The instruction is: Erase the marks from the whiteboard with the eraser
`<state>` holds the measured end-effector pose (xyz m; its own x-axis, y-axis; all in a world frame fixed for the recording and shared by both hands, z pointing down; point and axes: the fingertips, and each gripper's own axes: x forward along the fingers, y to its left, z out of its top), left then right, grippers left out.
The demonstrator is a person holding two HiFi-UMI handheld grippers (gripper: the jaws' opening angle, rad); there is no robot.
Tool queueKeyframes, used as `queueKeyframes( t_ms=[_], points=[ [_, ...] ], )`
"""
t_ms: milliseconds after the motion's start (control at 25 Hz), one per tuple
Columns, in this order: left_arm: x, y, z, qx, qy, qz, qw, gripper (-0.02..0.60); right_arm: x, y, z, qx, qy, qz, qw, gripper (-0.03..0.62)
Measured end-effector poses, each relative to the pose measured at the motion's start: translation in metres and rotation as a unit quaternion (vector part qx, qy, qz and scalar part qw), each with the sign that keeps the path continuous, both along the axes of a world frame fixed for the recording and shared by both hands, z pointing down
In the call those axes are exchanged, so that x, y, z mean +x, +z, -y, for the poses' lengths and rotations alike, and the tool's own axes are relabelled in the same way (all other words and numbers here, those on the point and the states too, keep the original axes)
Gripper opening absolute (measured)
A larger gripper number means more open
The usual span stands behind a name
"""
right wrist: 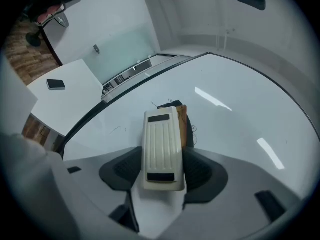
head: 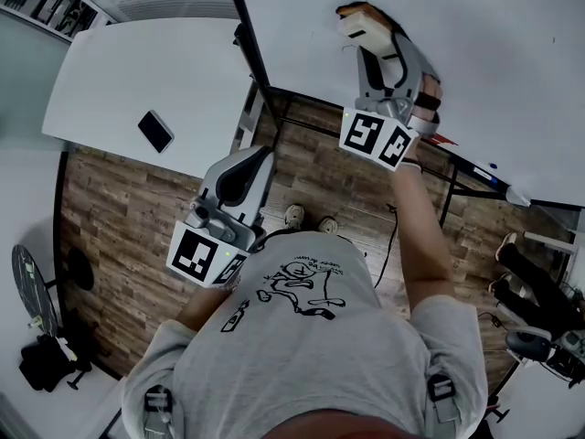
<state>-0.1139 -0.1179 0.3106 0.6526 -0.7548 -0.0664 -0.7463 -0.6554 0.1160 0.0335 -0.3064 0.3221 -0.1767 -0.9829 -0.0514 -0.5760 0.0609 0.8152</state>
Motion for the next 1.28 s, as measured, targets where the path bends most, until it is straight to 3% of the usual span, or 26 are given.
queueKeyframes(
  t_ms=[640, 1280],
  points=[
    [0.000, 0.005, 0.005, -0.005, -0.006, 0.003, 1.0000, 0.023, -0.047, 0.063, 0.014, -0.013, -0.037, -0.053, 0.998, 0.256],
    [-0.003, 0.004, -0.002, -0.004, -0.015, 0.002, 0.9999, 0.023, -0.068, 0.095, 0.020, -0.010, -0.056, -0.099, 0.993, 0.256]
  ],
)
